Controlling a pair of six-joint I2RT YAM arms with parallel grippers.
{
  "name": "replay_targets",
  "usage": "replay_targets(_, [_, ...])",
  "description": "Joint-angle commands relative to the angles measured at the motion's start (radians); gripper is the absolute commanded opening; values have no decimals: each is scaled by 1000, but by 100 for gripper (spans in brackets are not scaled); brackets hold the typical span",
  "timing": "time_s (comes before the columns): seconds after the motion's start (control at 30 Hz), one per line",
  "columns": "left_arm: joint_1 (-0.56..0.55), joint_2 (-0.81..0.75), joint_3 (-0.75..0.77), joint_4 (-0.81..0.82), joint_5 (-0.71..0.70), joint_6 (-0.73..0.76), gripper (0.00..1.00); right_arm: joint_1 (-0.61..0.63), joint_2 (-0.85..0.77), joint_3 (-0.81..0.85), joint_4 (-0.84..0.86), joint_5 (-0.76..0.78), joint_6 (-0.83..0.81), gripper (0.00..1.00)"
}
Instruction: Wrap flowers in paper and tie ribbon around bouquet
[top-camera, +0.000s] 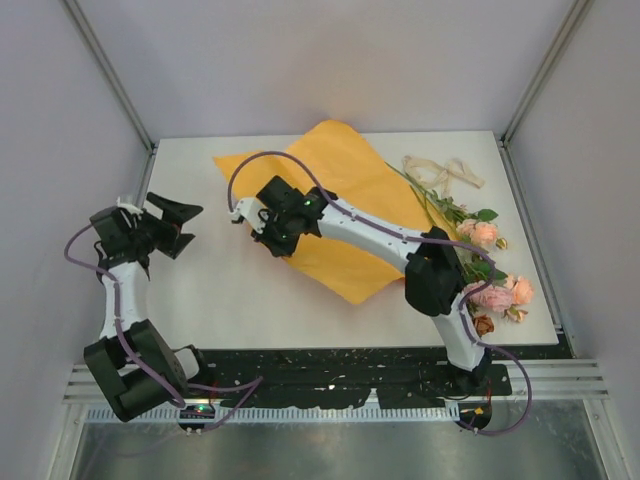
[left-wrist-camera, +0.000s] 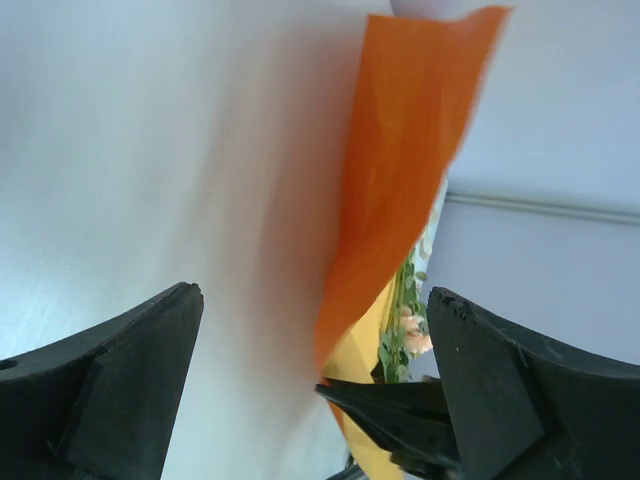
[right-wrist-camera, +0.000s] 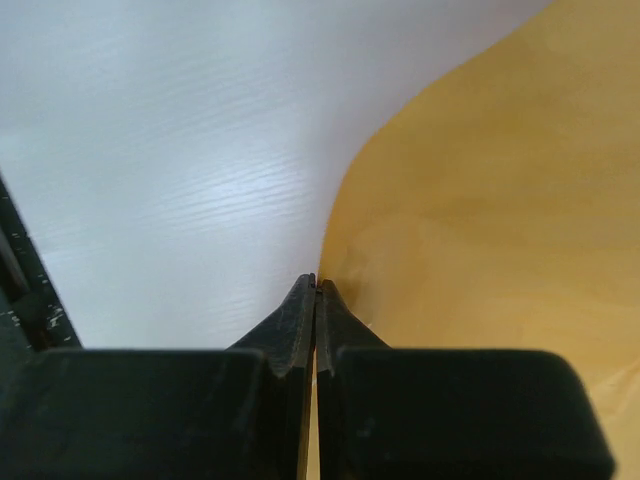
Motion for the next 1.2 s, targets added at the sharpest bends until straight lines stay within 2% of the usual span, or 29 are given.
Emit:
replay_targets(0.0, [100, 28, 22, -104, 15, 81, 99, -8, 60, -60, 105, 88, 107, 5])
replay_targets(0.13, [116, 27, 40, -166, -3, 177, 100, -6, 74, -66, 153, -47, 213, 5])
replay_targets(0.2, [116, 34, 43, -171, -11, 188, 100, -6, 72, -76, 244, -105, 275, 5])
replay_targets(0.33, [114, 68, 82, -232, -57, 238, 100, -6, 161, 42, 255, -187, 397, 5])
replay_targets(0.43, [116, 77, 110, -279, -88, 278, 100, -9, 196, 61, 268, -280, 463, 5])
replay_targets(0.5, [116, 90, 131, -301, -86, 306, 100, -14, 186, 55, 262, -380, 468, 25])
replay_targets(0.53, [116, 96, 144, -312, -83, 324, 100, -25, 177, 49, 256, -424, 470, 52])
replay_targets(0.57, [114, 105, 156, -319, -77, 344, 100, -31, 146, 27, 257, -483, 486, 65])
replay_targets(0.6, [114, 113, 171, -329, -68, 365, 100, -54, 103, 15, 258, -512, 500, 82])
replay_targets(0.67, [114, 133, 204, -351, -42, 413, 100, -94, 34, -34, 265, -598, 507, 90])
replay_targets(0.77, [90, 157, 278, -413, -28, 538, 100, -185, -55, -130, 240, -664, 470, 93])
replay_targets(0.87, [-11, 185, 398, -528, -93, 752, 100, -256, -90, -177, 95, -573, 299, 93])
replay_targets(0.97, [-134, 243, 492, -608, -201, 919, 100, -299, -57, -197, -17, -483, 198, 92])
replay_targets(1.07, [-219, 341, 584, -634, -278, 970, 100, -299, 27, -166, -53, -379, 141, 91])
replay_targets(1.17, [-245, 480, 711, -655, -237, 912, 100, -299, 119, -106, -64, -342, 129, 90])
